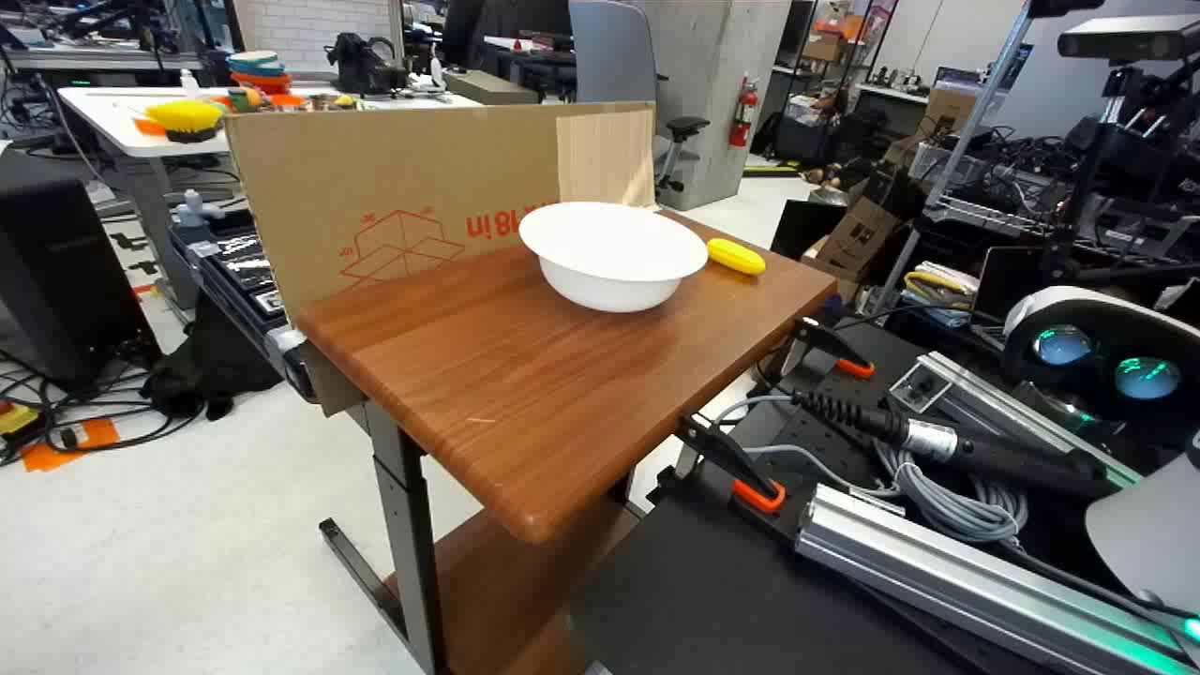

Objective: Put the yellow plushy in the white bowl

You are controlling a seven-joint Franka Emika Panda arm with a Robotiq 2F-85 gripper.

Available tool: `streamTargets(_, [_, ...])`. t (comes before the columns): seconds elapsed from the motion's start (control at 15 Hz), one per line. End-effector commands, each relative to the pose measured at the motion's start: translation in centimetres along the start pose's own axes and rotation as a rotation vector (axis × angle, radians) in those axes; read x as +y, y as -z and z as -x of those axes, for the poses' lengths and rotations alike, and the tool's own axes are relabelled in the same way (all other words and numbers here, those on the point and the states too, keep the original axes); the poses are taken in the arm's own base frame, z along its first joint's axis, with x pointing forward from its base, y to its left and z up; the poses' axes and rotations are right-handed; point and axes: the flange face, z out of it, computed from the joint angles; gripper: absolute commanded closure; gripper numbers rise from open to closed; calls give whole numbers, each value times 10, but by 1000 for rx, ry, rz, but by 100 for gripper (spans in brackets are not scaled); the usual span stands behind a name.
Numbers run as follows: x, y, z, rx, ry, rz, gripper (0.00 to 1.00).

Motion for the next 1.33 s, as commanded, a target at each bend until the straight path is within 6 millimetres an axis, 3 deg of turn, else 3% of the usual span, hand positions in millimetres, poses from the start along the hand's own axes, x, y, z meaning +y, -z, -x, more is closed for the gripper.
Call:
streamTargets(0.0, [0, 0, 0, 0, 0, 0, 0])
streamTargets(1.07, [0, 0, 0, 0, 0, 0, 0])
streamTargets(1.27, [7, 0, -20, -37, 19, 15, 0])
